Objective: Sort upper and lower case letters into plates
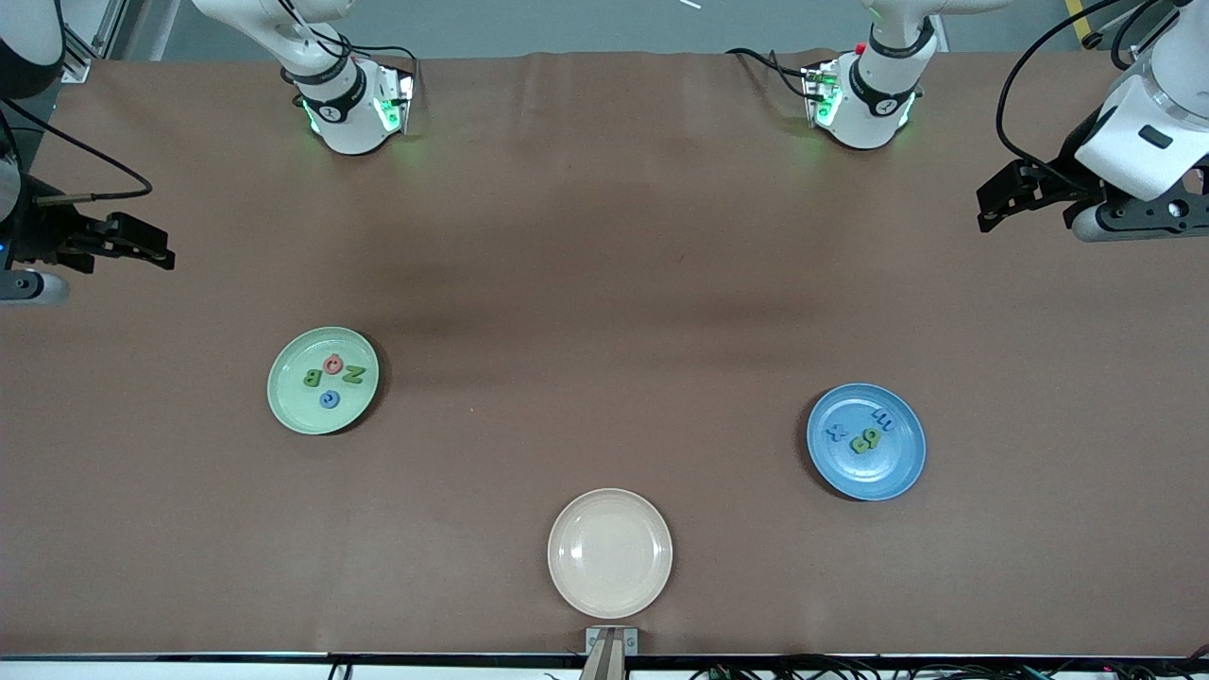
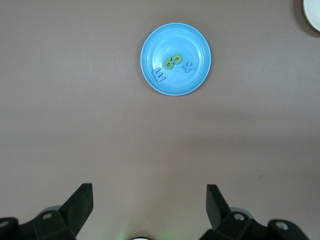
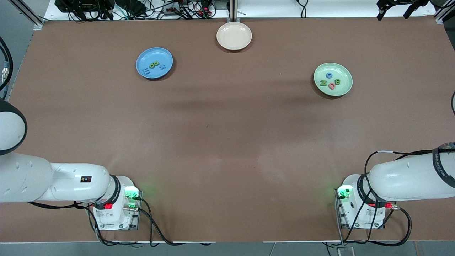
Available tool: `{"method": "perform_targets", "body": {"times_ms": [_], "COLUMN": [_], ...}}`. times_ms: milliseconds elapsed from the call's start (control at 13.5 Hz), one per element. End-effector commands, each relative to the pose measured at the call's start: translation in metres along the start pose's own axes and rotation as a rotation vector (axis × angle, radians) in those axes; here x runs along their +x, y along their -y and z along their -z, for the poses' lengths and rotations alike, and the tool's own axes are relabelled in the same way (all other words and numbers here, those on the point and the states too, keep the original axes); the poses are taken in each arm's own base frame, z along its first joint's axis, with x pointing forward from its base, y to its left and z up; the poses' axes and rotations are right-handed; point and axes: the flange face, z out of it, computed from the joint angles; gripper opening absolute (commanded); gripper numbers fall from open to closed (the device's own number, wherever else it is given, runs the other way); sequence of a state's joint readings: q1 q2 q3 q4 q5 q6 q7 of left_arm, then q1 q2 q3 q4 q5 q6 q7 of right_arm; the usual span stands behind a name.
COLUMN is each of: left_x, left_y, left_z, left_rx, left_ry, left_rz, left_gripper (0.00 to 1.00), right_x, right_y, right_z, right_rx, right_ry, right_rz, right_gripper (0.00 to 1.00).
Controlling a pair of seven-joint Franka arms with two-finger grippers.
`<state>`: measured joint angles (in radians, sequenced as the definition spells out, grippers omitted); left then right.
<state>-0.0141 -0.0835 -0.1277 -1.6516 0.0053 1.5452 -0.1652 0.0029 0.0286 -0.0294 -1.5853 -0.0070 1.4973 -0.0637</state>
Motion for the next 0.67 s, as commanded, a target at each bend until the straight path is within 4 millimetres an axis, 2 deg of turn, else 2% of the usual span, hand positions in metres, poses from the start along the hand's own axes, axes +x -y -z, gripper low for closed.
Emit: {"method": "perform_targets", "body": {"times_ms": [0,149,594], "left_x": [-0.008,-0.005,-0.002], "left_y": [0.000,0.001,0.002], "left_z": [0.004,0.011,0.014], "left_rx": [0.000,-0.004,0.045], "left_ry": [0.000,-0.014,-0.029], "left_rz": [-0.001,-0.003,-0.009], "left_gripper": [0.99,0.99,0.99], "right_x": [-0.020,-0.025,-0.030], "right_y": [0.000,0.001,0.005], "right_z": [0.005,0.011,0.017], "right_rx": [0.018,0.018,0.015], "right_ry": [-0.027,-0.037,-0.063], "right_rz": [0.002,0.004,0.015], "right_gripper": [1.00,1.00,1.00]}}
